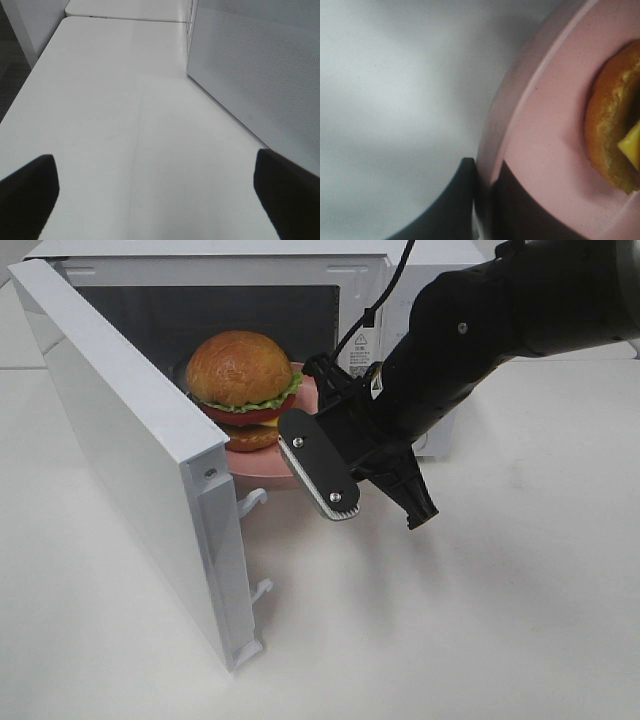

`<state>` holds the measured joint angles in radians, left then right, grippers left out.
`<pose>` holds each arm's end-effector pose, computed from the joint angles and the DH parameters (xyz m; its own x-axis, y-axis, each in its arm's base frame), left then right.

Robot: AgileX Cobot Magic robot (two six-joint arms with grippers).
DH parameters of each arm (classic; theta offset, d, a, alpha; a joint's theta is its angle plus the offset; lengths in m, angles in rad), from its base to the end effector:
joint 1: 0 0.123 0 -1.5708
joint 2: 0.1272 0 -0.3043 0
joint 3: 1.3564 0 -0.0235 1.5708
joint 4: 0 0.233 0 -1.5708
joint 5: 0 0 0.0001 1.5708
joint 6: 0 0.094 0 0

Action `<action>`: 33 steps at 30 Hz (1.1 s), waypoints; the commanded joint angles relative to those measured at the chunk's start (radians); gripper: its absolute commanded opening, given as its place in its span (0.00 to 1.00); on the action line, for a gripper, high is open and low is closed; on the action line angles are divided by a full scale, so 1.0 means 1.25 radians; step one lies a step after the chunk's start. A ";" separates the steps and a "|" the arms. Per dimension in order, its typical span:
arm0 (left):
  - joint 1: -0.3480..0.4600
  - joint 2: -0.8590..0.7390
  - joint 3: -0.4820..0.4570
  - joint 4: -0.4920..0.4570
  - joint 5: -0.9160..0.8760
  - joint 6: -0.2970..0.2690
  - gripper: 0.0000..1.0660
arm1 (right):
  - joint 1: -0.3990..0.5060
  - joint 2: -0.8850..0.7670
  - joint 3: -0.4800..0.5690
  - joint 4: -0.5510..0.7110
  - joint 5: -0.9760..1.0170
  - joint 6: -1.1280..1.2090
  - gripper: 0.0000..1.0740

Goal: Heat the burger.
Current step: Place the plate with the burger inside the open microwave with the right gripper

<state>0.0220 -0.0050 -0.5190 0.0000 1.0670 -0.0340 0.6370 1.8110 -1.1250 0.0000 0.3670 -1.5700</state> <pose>-0.0403 -0.0009 0.2716 -0.4391 -0.0437 -0.8974 -0.0369 0.9989 -0.0305 0.2961 0.2191 0.2177 0.5943 -0.8043 -0.0004 -0.6617 -0.4886 -0.5688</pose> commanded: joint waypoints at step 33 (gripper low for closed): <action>-0.001 -0.005 0.002 0.000 0.002 -0.001 0.92 | -0.002 0.153 -0.219 -0.072 -0.027 0.145 0.00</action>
<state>0.0220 -0.0050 -0.5190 0.0000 1.0670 -0.0340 0.6400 2.0150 -1.3800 -0.0770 0.3720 -1.4190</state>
